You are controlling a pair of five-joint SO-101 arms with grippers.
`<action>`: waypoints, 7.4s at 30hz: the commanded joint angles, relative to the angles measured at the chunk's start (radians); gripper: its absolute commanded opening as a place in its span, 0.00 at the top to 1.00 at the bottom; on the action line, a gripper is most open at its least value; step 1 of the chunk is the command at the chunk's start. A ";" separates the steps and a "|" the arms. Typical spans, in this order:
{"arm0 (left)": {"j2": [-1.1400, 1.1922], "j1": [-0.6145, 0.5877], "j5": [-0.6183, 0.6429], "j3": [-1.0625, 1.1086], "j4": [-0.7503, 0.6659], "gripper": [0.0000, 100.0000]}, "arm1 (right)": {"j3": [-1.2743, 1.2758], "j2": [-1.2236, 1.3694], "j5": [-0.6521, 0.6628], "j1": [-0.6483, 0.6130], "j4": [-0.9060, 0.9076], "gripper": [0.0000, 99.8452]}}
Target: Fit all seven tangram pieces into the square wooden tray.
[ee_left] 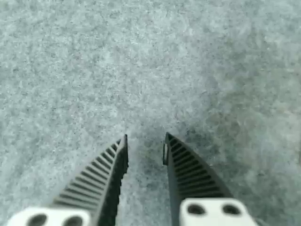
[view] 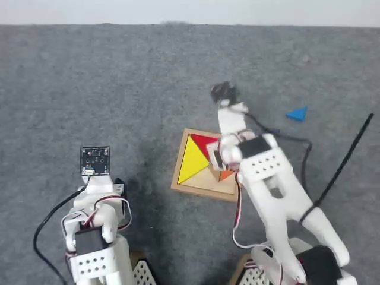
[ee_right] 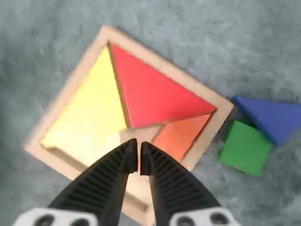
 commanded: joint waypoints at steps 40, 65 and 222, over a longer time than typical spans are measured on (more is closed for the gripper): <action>0.002 -0.003 -0.011 -0.008 0.006 0.88 | -0.187 0.335 0.132 0.107 -0.047 0.99; 0.002 -0.003 -0.011 -0.008 0.006 0.88 | -0.077 0.136 0.164 0.096 0.025 0.99; 0.002 -0.003 -0.011 -0.008 0.006 0.88 | -0.594 0.186 0.339 -0.002 0.518 0.98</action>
